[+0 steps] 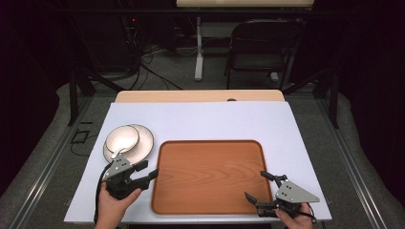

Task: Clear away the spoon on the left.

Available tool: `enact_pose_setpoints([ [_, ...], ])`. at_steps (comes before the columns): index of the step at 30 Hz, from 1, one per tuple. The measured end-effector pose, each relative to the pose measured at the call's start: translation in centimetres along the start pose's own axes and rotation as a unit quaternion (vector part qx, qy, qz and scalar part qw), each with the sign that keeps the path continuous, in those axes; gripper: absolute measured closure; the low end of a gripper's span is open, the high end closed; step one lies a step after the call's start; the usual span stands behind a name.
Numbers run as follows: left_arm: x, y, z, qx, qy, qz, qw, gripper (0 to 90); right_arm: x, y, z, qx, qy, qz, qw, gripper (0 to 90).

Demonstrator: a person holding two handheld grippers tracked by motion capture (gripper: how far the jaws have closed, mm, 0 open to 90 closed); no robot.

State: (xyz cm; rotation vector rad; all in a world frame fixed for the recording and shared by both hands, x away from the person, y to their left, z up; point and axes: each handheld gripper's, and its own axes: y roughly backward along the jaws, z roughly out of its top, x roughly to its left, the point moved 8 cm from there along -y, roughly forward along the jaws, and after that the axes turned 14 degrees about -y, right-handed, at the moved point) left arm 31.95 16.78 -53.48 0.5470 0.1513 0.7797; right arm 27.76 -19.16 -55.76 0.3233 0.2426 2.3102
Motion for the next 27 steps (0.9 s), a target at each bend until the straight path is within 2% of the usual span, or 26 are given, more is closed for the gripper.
enact_pose_setpoints([
  [7,0.8,-0.1,0.6,0.019,0.008,0.008,0.9998,48.9,0.0,0.1,0.0,0.001,-0.004,0.0,1.0,14.0],
  [12,1.7,0.2,1.5,0.021,0.008,0.017,0.9996,49.8,0.0,0.0,-0.1,0.002,-0.003,0.0,1.0,14.0],
  [20,3.7,0.8,3.0,0.019,0.021,0.029,0.9992,48.5,0.0,0.0,-0.1,0.002,-0.003,-0.001,1.0,14.0],
  [27,5.7,1.1,3.7,0.022,0.048,0.034,0.998,48.7,0.0,0.0,-0.1,0.003,-0.003,-0.001,1.0,14.0],
])
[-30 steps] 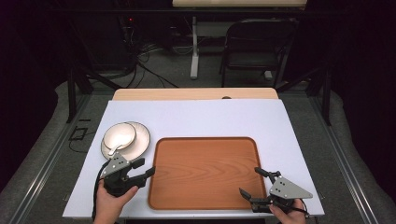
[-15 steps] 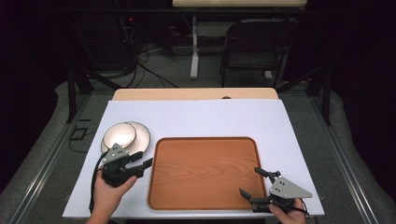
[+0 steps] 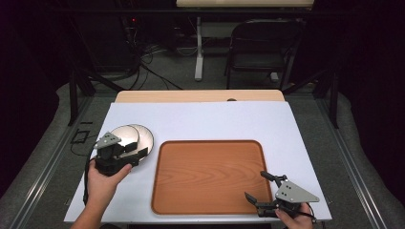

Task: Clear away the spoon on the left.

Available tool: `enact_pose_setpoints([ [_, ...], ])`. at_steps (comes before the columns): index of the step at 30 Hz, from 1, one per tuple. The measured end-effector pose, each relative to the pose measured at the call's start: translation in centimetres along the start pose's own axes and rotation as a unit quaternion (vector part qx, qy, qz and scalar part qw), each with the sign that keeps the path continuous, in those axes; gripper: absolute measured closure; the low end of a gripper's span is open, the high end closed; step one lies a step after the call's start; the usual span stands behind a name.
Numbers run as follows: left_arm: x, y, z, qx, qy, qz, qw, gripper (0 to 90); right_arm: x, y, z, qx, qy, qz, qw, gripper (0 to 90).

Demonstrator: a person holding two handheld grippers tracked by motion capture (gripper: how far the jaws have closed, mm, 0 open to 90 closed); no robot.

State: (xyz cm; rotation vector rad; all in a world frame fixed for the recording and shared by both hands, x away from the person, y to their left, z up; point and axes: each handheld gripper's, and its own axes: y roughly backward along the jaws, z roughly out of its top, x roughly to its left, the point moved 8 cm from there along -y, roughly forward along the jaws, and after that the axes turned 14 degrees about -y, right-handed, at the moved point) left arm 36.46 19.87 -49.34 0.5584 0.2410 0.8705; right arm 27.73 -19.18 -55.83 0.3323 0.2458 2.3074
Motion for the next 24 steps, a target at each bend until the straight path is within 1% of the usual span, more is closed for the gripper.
enact_pose_setpoints([
  [5,1.4,0.2,0.5,0.009,0.014,0.017,0.9997,50.9,0.0,0.0,0.0,0.0,0.0,0.0,1.0,14.0],
  [6,1.7,0.2,0.5,0.014,0.017,0.021,0.9995,51.9,0.0,0.0,0.0,0.0,-0.001,0.0,1.0,14.0],
  [9,2.6,0.3,0.7,0.018,0.03,0.032,0.9989,52.9,0.0,0.0,0.0,0.0,-0.001,0.0,1.0,14.0],
  [11,3.3,0.4,0.7,0.025,0.032,0.04,0.9984,55.1,0.0,0.0,0.0,0.0,-0.001,0.0,1.0,14.0],
  [13,3.8,0.5,0.7,0.028,0.036,0.048,0.9978,55.6,0.0,0.0,0.0,0.0,-0.001,0.0,1.0,14.0],
  [16,4.7,0.5,0.5,0.035,0.053,0.058,0.9963,55.7,0.0,0.0,0.0,0.0,-0.001,0.0,1.0,14.0],
  [17,5.0,0.6,0.3,0.041,0.059,0.061,0.9955,55.8,0.0,0.0,0.0,0.001,-0.001,0.0,1.0,14.0],
  [18,5.3,0.5,0.2,0.043,0.071,0.063,0.9946,56.2,0.0,0.0,0.0,0.001,-0.001,0.0,1.0,14.0],
  [21,6.0,0.7,-0.3,0.051,0.088,0.068,0.9925,57.8,0.0,0.0,0.0,0.0,-0.001,0.001,1.0,14.0],
  [24,6.6,0.8,-1.0,0.059,0.101,0.073,0.9904,62.4,0.0,0.0,0.0,0.001,-0.002,0.0,1.0,14.0],
])
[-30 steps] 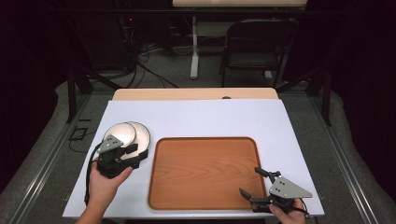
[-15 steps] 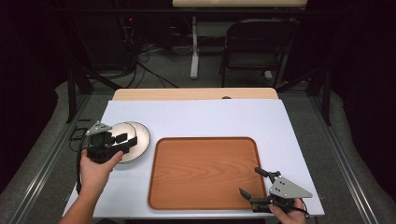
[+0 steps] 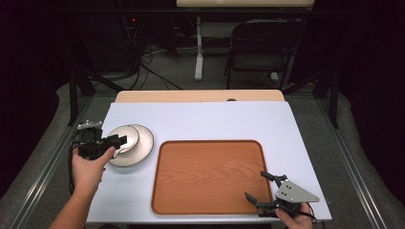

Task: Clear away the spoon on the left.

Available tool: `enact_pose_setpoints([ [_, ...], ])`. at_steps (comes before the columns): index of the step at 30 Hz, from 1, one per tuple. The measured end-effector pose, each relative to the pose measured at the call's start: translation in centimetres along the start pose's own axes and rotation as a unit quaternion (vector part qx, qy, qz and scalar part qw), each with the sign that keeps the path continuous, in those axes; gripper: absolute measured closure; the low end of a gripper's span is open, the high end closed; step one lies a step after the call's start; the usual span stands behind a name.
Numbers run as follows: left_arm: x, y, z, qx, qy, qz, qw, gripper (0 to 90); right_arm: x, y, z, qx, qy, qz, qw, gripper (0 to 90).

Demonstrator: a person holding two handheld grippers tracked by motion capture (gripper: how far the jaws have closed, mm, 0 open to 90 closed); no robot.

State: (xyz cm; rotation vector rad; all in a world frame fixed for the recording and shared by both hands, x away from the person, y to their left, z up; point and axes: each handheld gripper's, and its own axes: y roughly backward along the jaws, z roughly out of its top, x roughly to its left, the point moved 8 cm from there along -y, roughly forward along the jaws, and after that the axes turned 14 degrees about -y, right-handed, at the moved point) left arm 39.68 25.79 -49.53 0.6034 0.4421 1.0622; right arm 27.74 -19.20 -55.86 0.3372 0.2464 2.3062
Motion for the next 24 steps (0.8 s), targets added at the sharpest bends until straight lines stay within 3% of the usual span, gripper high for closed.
enact_pose_setpoints([
  [4,0.7,-0.1,-0.9,0.014,0.009,0.01,0.9998,74.7,0.0,0.0,0.0,0.0,0.0,0.001,1.0,14.0],
  [10,1.0,-0.5,-2.1,0.031,0.01,0.018,0.9993,85.5,0.0,-0.1,0.0,0.001,0.0,0.001,1.0,14.0],
  [24,0.5,-0.9,-4.2,0.047,0.016,0.005,0.9988,90.0,0.0,-0.1,-0.1,0.003,-0.002,0.0,1.0,14.0],
])
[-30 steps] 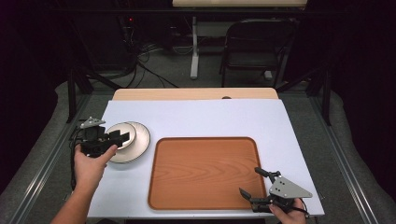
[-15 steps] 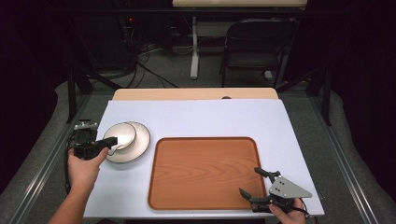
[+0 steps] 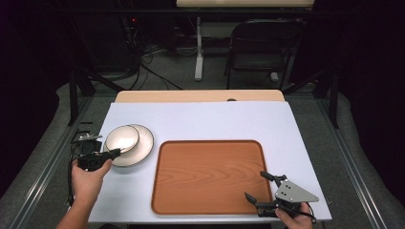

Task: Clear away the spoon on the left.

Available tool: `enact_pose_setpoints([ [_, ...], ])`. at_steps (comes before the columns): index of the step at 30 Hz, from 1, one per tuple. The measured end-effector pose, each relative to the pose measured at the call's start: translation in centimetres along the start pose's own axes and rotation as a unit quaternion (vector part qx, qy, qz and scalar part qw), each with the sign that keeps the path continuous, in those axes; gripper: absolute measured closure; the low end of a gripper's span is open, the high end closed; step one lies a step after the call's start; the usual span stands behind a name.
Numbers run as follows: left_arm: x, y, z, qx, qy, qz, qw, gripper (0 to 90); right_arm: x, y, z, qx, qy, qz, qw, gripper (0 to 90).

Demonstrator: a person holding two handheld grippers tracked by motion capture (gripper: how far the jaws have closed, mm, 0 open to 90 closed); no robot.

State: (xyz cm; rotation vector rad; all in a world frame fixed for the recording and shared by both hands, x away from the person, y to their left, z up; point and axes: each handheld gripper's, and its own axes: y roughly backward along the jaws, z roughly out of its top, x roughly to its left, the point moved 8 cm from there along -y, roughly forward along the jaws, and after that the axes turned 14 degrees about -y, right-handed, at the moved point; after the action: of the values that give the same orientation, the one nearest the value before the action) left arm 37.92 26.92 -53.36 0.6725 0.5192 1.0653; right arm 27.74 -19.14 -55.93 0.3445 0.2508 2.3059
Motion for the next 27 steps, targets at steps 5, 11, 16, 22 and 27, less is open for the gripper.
enact_pose_setpoints([
  [5,0.3,-0.1,-0.4,0.006,0.002,0.006,1.0,90.0,0.0,0.0,0.0,0.0,0.0,0.0,1.0,14.0],
  [11,1.5,0.0,-0.9,0.011,0.001,0.034,0.9994,90.0,0.0,0.0,0.0,0.0,0.001,0.0,1.0,14.0],
  [16,3.2,0.2,-0.9,-0.001,0.016,0.056,0.9983,90.0,0.0,0.0,0.0,0.0,0.0,0.0,1.0,14.0],
  [22,4.7,-0.1,-0.7,-0.012,0.03,0.067,0.9972,89.9,0.0,0.0,0.0,0.001,0.001,0.0,1.0,14.0],
  [27,5.8,-0.4,-0.3,-0.018,0.039,0.081,0.9958,89.9,0.0,0.0,0.0,0.001,0.002,0.0,1.0,14.0],
])
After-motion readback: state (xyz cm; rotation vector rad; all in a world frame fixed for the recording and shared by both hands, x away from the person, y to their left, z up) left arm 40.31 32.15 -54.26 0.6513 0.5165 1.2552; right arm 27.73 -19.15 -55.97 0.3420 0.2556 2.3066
